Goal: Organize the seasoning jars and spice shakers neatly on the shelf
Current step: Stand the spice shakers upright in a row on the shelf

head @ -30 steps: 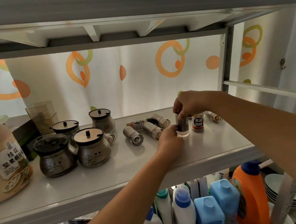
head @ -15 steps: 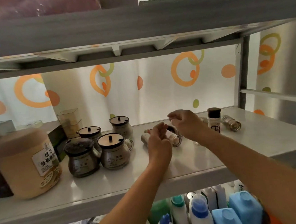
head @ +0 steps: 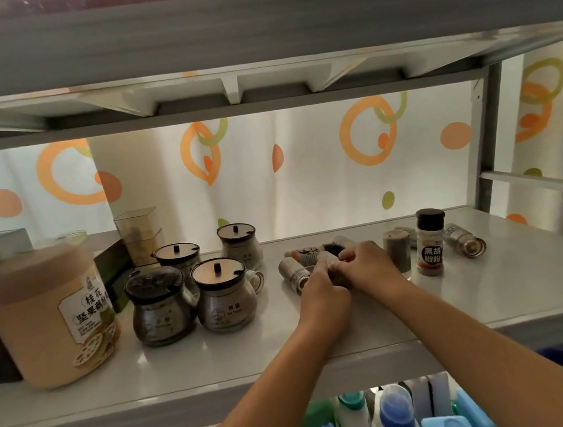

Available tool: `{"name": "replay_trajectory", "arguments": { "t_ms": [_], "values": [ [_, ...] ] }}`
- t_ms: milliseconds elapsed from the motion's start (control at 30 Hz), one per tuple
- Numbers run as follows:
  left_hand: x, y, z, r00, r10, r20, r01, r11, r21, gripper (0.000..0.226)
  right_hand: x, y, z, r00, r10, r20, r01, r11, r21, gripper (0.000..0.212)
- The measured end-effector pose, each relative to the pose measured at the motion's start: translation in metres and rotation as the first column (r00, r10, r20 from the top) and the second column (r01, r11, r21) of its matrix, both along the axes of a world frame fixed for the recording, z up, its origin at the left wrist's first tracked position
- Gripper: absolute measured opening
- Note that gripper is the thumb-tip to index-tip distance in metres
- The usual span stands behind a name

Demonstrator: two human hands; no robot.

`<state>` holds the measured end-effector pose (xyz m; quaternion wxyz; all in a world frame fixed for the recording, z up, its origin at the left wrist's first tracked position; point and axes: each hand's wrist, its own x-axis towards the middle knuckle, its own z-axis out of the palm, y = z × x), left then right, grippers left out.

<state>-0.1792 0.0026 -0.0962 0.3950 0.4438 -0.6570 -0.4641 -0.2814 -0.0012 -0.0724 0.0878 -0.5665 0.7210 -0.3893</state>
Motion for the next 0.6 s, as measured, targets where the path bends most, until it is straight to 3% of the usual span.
{"name": "replay_trajectory", "arguments": {
  "t_ms": [100,233,367,467,600],
  "values": [
    [0.001,-0.008,-0.005,1.0,-0.005,-0.026,0.005,1.0,0.005,0.058,0.004,0.002,-0.006,1.0,-0.024,0.004,0.025,0.998,-0.062,0.027],
    [0.004,-0.008,-0.005,0.993,-0.023,-0.115,0.025,1.0,0.015,0.063,0.008,0.005,-0.013,0.999,-0.035,0.023,0.038,0.99,-0.135,0.031],
    [0.005,-0.003,-0.001,0.955,-0.028,-0.296,0.053,0.996,0.078,0.05,0.006,0.005,-0.013,0.994,0.02,0.112,-0.002,0.987,-0.16,0.028],
    [0.007,0.005,0.009,0.922,-0.016,-0.388,0.063,0.992,0.109,0.065,0.006,0.011,-0.013,0.981,0.092,0.172,-0.062,0.983,-0.175,0.044],
    [0.011,0.013,0.015,0.919,-0.002,-0.395,0.03,0.997,0.065,0.077,0.005,0.018,-0.012,0.96,0.13,0.246,-0.083,0.978,-0.191,0.054]
  ]
}}
